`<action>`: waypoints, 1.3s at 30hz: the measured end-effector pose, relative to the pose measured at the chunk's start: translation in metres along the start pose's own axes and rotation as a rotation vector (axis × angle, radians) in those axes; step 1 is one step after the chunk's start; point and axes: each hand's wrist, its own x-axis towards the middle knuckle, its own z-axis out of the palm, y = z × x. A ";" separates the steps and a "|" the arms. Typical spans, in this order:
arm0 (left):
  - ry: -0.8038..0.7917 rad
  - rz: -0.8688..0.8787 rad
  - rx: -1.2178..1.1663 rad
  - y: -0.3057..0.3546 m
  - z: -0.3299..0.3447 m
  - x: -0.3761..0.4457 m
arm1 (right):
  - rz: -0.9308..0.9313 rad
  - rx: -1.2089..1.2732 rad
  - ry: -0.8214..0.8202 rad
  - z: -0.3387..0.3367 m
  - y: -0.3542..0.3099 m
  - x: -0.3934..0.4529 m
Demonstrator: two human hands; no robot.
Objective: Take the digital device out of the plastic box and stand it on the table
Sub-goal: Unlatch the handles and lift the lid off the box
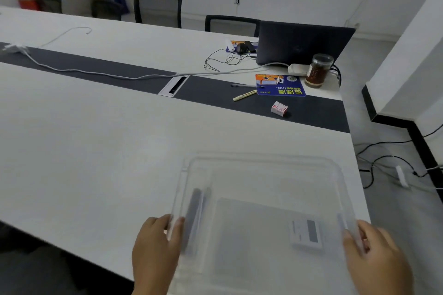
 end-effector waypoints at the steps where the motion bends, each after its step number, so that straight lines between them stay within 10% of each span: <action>1: 0.018 -0.040 -0.037 -0.008 -0.009 0.007 | -0.031 0.008 -0.018 0.008 -0.015 0.002; 9: 0.248 -0.352 0.054 -0.128 -0.081 0.092 | -0.377 -0.047 -0.393 0.148 -0.192 -0.012; 18: 0.125 -0.670 0.208 -0.223 -0.077 0.141 | -0.430 -0.387 -0.725 0.305 -0.281 -0.068; 31: -0.046 -0.601 0.263 -0.236 -0.069 0.154 | -0.423 -0.374 -0.840 0.319 -0.273 -0.067; 39: -0.334 -0.051 -0.034 -0.089 -0.018 0.111 | -0.276 0.137 -0.465 0.171 -0.205 -0.006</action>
